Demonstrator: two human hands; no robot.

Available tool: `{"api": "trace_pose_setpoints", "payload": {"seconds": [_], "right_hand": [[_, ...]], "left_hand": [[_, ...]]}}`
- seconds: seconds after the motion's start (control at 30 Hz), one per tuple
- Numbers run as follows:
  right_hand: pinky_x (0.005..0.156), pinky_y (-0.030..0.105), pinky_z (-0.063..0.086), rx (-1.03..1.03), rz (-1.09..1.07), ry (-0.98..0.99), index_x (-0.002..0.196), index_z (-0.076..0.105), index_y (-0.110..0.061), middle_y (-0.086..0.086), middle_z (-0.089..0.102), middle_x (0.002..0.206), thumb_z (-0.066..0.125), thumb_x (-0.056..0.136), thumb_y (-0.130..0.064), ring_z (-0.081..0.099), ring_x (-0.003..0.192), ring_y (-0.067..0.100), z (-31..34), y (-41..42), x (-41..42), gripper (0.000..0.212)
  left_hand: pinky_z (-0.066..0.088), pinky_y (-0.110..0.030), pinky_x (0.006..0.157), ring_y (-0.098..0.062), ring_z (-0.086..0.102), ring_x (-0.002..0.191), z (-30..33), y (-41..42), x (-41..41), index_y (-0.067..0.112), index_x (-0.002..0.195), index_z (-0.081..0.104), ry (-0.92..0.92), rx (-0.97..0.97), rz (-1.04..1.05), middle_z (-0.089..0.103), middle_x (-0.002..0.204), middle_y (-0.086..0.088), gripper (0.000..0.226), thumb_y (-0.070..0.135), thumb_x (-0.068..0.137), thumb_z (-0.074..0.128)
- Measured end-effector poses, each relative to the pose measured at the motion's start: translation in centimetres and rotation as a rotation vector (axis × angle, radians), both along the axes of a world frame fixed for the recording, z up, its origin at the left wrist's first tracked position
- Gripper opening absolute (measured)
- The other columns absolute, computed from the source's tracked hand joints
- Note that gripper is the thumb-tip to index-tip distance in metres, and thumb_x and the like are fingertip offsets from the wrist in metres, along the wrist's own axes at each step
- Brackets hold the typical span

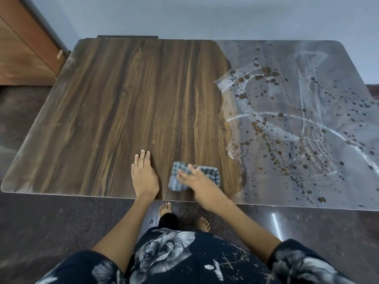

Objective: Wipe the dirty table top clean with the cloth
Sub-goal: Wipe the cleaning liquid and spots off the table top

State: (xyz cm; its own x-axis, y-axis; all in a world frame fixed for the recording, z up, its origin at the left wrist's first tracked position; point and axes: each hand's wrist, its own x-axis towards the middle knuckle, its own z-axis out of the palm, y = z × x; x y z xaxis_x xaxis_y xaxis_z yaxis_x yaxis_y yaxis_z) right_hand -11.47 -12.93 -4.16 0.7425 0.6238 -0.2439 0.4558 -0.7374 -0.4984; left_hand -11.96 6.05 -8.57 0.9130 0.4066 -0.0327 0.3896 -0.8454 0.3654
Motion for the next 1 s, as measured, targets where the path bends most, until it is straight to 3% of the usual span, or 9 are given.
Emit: {"api": "trace_pose_setpoints", "payload": {"seconds": [0.1, 0.23, 0.33, 0.43, 0.53, 0.7, 0.83, 0.9, 1.0], "right_hand": [[0.108, 0.025, -0.010, -0.060, 0.226, 0.086, 0.147, 0.018, -0.026, -0.013, 0.007, 0.155, 0.033, 0.078, 0.024, -0.009, 0.143, 0.011, 0.8, -2.9, -1.9, 0.087], [0.114, 0.037, -0.003, -0.022, -0.003, 0.081, 0.140, 0.016, -0.044, -0.024, 0.003, 0.147, 0.033, 0.076, 0.024, -0.010, 0.137, 0.002, 0.8, -9.9, -1.8, 0.095], [0.113, 0.030, -0.003, -0.023, -0.128, 0.054, 0.145, 0.026, -0.027, -0.011, 0.015, 0.153, 0.039, 0.081, 0.019, -0.001, 0.144, 0.019, -0.1, -10.5, 1.7, 0.080], [0.118, 0.037, 0.007, -0.021, -0.233, 0.017, 0.145, 0.027, -0.025, -0.004, 0.015, 0.156, 0.038, 0.079, 0.020, 0.002, 0.145, 0.026, -0.4, -5.9, 3.0, 0.080], [0.117, 0.046, 0.012, -0.007, -0.072, 0.037, 0.145, 0.024, -0.030, -0.006, 0.009, 0.156, 0.035, 0.076, 0.024, 0.001, 0.144, 0.023, 0.4, -2.1, 0.1, 0.088], [0.114, 0.028, -0.006, 0.017, 0.217, 0.082, 0.145, 0.027, -0.027, -0.015, 0.014, 0.153, 0.036, 0.075, 0.023, -0.011, 0.138, 0.004, 0.0, -5.4, -2.7, 0.086], [0.117, 0.023, -0.005, 0.048, 0.021, 0.126, 0.139, 0.031, -0.034, -0.027, 0.016, 0.143, 0.039, 0.080, 0.019, -0.006, 0.136, -0.006, -0.5, -11.7, -1.1, 0.079], [0.119, 0.032, 0.004, 0.048, -0.111, 0.075, 0.139, 0.033, -0.027, -0.020, 0.022, 0.145, 0.038, 0.083, 0.017, 0.002, 0.140, 0.005, -0.9, -12.8, 1.6, 0.072], [0.118, 0.029, 0.001, 0.063, -0.355, -0.004, 0.141, 0.035, -0.018, -0.004, 0.028, 0.150, 0.040, 0.081, 0.017, 0.007, 0.145, 0.022, -1.3, -9.5, 5.2, 0.070]], "left_hand": [[0.011, -0.038, 0.117, -0.024, 0.014, 0.143, 0.1, -0.4, -0.1, 0.008, 0.143, 0.028, -0.014, -0.010, 0.026, 0.024, 0.153, -0.007, 0.048, 0.001, 0.095, 0.031], [0.011, -0.038, 0.118, -0.025, 0.015, 0.143, 0.1, -1.1, -0.2, 0.007, 0.142, 0.029, -0.029, -0.012, 0.036, 0.026, 0.152, -0.008, 0.049, -0.002, 0.094, 0.032], [0.011, -0.037, 0.118, -0.024, 0.017, 0.142, 0.0, -1.1, -0.1, 0.005, 0.140, 0.034, -0.058, -0.048, -0.010, 0.030, 0.150, -0.008, 0.049, -0.006, 0.093, 0.031], [0.012, -0.036, 0.118, -0.023, 0.019, 0.142, 0.0, -0.5, 0.3, 0.004, 0.137, 0.039, -0.071, -0.126, -0.065, 0.032, 0.149, -0.008, 0.047, -0.007, 0.093, 0.029], [0.016, -0.037, 0.117, -0.023, 0.021, 0.141, 0.1, 0.2, 0.9, 0.004, 0.134, 0.044, -0.079, -0.195, -0.104, 0.035, 0.148, -0.008, 0.042, -0.003, 0.095, 0.029], [0.018, -0.040, 0.117, -0.023, 0.020, 0.141, 0.4, 0.1, 2.2, 0.005, 0.131, 0.047, -0.084, -0.250, -0.148, 0.036, 0.147, -0.008, 0.039, 0.000, 0.096, 0.031], [0.014, -0.034, 0.117, -0.020, 0.016, 0.142, 0.6, -0.7, 3.9, 0.007, 0.133, 0.045, -0.076, -0.272, -0.210, 0.034, 0.148, -0.006, 0.039, 0.003, 0.097, 0.032], [0.012, -0.029, 0.116, -0.018, 0.015, 0.142, 0.6, -1.3, 4.8, 0.008, 0.134, 0.045, -0.067, -0.300, -0.253, 0.033, 0.149, -0.004, 0.039, 0.004, 0.097, 0.032], [0.014, -0.032, 0.117, -0.017, 0.015, 0.142, 0.6, -2.4, 6.7, 0.009, 0.134, 0.045, -0.052, -0.318, -0.324, 0.033, 0.149, -0.004, 0.039, 0.005, 0.097, 0.033]]}}
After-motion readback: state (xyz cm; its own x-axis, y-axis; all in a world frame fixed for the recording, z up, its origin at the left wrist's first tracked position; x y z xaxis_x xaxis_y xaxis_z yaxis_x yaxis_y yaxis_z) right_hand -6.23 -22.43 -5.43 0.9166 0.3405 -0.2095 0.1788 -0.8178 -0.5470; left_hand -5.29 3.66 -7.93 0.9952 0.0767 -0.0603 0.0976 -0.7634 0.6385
